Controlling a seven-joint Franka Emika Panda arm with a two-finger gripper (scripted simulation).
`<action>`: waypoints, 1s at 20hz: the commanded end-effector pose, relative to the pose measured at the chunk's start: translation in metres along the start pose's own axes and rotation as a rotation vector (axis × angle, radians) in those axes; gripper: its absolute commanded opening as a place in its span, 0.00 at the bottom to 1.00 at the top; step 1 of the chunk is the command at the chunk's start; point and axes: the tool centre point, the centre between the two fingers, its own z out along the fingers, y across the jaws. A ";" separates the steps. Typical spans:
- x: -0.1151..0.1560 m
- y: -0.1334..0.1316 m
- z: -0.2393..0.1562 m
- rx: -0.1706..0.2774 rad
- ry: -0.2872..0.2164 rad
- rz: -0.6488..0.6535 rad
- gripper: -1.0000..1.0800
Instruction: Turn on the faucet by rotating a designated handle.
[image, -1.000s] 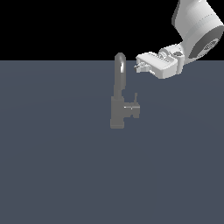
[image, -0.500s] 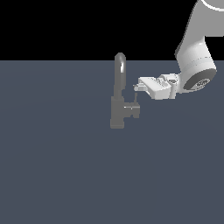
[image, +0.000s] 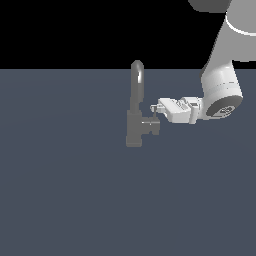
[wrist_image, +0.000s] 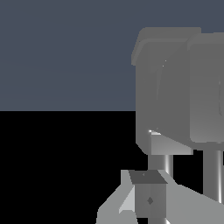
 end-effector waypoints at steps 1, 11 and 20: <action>0.000 0.000 0.000 0.002 -0.002 0.001 0.00; -0.004 0.015 0.000 0.001 -0.001 0.001 0.00; -0.008 0.035 0.000 0.002 -0.002 0.000 0.00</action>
